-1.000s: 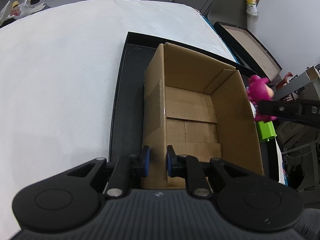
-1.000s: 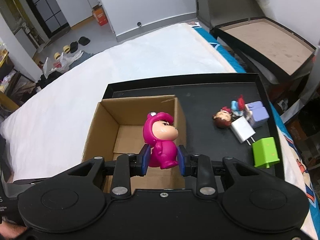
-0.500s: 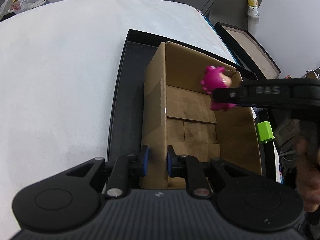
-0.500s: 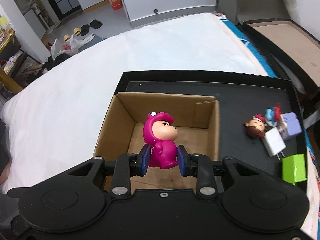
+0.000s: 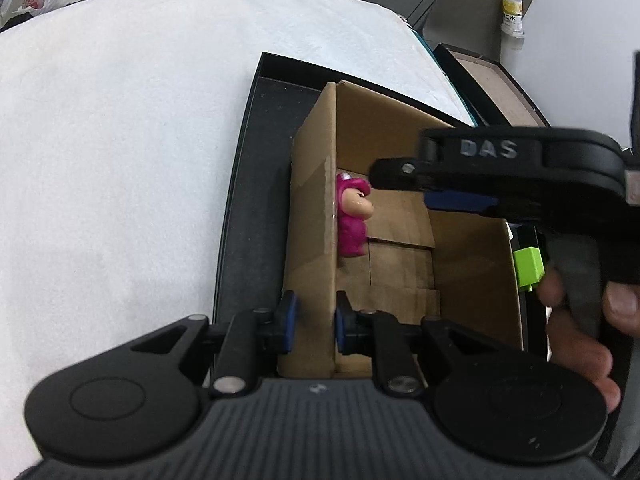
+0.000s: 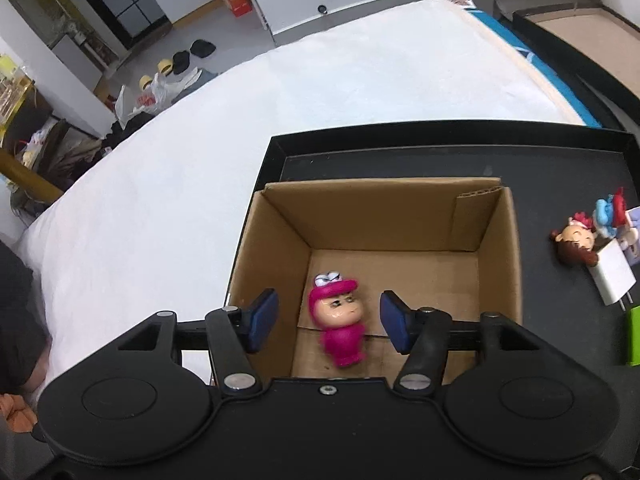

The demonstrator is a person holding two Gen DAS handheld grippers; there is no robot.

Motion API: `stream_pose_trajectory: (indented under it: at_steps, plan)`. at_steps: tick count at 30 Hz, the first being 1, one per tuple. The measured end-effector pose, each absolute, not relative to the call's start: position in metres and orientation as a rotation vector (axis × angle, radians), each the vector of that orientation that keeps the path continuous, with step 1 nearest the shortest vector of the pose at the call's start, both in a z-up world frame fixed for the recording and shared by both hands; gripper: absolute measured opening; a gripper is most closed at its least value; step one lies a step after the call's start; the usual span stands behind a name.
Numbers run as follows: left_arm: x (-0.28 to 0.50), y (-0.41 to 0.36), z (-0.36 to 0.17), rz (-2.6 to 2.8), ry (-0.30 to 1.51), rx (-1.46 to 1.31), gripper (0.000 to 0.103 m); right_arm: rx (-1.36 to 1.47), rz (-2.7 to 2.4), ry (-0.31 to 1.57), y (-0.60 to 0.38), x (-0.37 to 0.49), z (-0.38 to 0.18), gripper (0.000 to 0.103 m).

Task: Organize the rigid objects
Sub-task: 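Lower the pink figurine into the box and open the right gripper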

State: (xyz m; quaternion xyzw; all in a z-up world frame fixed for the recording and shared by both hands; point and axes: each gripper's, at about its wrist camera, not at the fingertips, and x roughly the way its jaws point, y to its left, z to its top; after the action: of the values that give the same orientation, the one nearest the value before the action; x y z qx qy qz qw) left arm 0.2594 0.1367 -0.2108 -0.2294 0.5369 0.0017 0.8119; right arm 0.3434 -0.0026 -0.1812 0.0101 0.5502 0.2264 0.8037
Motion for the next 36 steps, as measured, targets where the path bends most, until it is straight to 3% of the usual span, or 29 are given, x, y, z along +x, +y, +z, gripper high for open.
stream_pose_trajectory:
  at_steps: [9,18,36]
  plan:
    - [0.261,0.131,-0.209,0.016,1.152,-0.453,0.017,0.041,0.464,1.164,-0.036,0.333,-0.162,0.057]
    - [0.258,0.125,-0.203,0.063,1.154,-0.421,0.017,0.05,0.42,1.121,-0.07,0.32,-0.141,0.073]
    - [0.257,0.12,-0.206,0.104,1.143,-0.408,0.015,0.089,0.331,1.077,-0.152,0.308,-0.125,0.075]
